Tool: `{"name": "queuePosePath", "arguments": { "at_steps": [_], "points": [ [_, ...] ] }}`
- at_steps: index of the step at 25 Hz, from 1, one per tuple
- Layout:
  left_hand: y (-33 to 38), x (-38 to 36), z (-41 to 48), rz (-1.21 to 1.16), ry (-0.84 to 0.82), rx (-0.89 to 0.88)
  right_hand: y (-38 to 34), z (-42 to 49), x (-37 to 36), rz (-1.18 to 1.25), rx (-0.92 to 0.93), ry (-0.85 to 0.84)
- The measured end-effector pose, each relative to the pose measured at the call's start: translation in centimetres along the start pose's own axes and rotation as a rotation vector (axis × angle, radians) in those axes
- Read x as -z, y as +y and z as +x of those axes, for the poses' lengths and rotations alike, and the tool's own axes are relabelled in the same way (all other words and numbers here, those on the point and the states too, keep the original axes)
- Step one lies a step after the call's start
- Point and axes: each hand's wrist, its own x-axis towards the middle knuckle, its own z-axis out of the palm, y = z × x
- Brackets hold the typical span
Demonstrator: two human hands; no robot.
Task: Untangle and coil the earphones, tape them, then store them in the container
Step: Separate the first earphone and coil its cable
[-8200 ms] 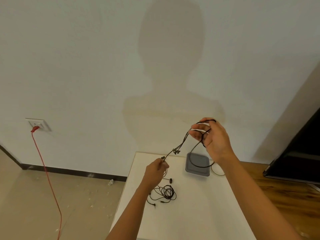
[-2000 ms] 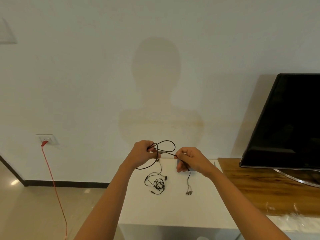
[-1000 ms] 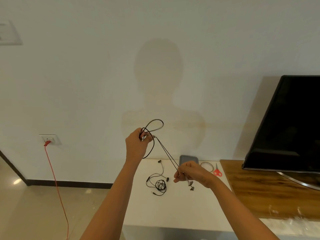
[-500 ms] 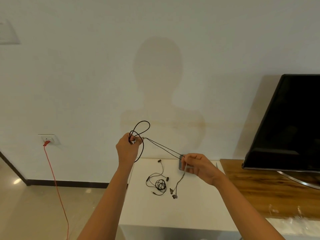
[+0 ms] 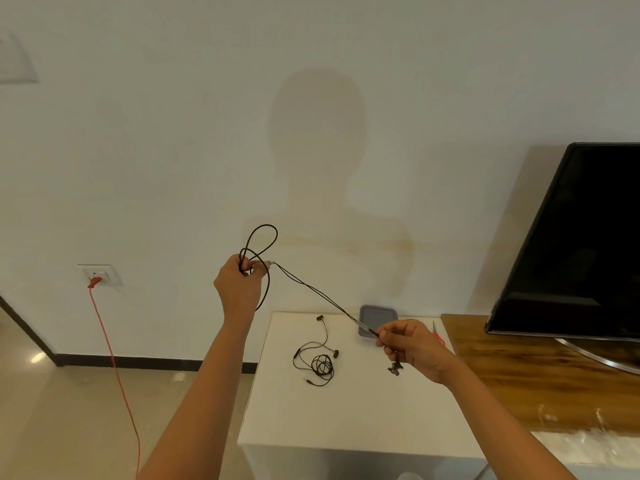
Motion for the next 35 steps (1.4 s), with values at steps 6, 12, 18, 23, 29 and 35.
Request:
{"name": "queuePosePath", "arguments": {
  "at_steps": [6,12,18,23,29,35],
  "points": [
    [-0.1,-0.5,-0.3,0.008,-0.012,0.003,0.3,0.1,-0.5,-0.011,-0.061,-0.015],
    [-0.1,-0.2,-0.4,-0.014,0.012,0.019,1.6,1.0,0.2,-0.228,0.007,-0.017],
    [-1.9,-0.4,0.1,0.002,-0.01,0.026,5.3,2.2,1.7,-0.458,-0.058,0.007],
    [-5.2,-2.1,-0.5,0.105,-0.216,0.181,9.4,4.0,2.2,-0.58,-0.107,0.34],
    [-9.8,-6.5,-2.2,0.22,-0.382,0.245,14.4,7.0,3.4,-0.724,-0.281,0.411],
    [-13.5,-10.1,-5.3,0.196,-0.51,0.362,18.1,9.0,4.2,-0.724,-0.466,0.477]
  ]
}}
